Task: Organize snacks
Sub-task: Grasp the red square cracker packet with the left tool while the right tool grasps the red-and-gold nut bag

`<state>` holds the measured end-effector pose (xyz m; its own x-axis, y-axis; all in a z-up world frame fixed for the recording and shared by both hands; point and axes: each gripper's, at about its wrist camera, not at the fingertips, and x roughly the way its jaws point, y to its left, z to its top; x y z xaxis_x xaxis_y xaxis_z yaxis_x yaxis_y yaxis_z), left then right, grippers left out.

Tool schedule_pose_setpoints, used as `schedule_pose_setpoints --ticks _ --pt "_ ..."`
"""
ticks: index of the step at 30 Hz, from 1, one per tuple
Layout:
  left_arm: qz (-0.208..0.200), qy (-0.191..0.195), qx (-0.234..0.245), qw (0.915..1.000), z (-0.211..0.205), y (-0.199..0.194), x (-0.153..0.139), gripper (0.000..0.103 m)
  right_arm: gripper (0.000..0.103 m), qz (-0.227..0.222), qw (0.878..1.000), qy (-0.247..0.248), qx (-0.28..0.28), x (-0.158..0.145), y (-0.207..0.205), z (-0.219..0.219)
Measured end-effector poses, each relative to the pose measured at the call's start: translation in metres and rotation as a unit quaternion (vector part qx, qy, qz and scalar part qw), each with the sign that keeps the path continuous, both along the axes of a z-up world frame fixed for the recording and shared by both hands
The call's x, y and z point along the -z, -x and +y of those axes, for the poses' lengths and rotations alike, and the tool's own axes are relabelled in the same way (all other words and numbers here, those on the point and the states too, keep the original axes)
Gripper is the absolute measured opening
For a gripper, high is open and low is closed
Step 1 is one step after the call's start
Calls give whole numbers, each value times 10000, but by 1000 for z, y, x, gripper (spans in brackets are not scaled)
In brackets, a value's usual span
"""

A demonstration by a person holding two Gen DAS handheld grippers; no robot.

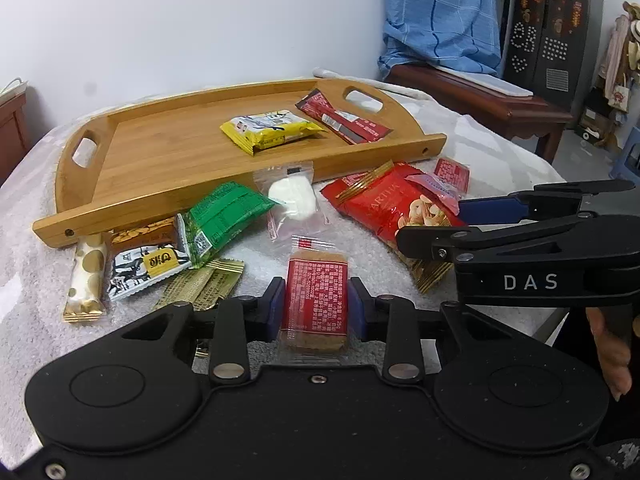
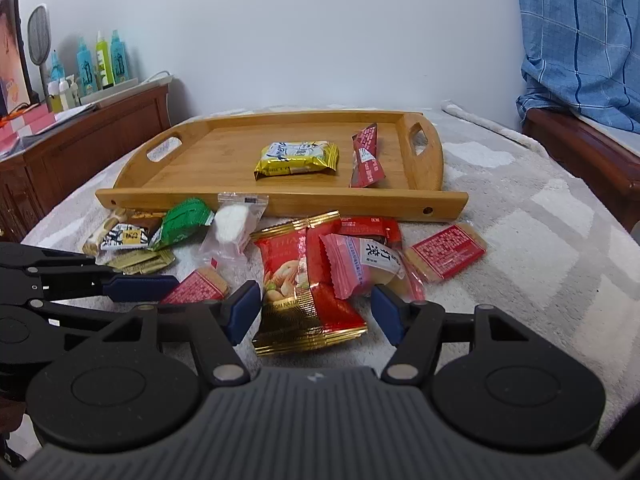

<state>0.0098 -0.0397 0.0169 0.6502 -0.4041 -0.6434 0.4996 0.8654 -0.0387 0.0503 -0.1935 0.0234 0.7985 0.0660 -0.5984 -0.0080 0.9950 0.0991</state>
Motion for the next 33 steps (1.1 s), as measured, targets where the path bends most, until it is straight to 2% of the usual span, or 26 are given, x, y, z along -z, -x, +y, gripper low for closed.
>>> schedule_pose_setpoints --ticks 4,9,17,23,29,30,31,33 --pt "-19 23 -199 9998 5 -1 -3 31 75 -8 10000 25 -13 0 -2 2" --pt "20 273 -497 9984 18 -4 -10 31 75 -29 10000 70 56 0 4 4" --pt "-6 257 -752 9968 21 -8 -16 31 75 -107 9995 289 37 -2 11 17" --pt "14 347 -873 9956 25 -7 -18 31 75 -95 9997 220 -84 -4 6 25" --pt "16 407 -991 9942 28 -8 -20 31 75 88 10000 18 33 1 -10 25" --pt "19 422 -1020 9939 29 -8 -21 31 68 163 9998 -25 65 3 -13 25" --pt "19 431 -1044 9936 30 -9 -21 31 56 248 9996 -70 83 6 -16 25" --pt "16 448 -1088 9931 31 -10 -22 31 53 319 9992 -121 200 7 -17 26"
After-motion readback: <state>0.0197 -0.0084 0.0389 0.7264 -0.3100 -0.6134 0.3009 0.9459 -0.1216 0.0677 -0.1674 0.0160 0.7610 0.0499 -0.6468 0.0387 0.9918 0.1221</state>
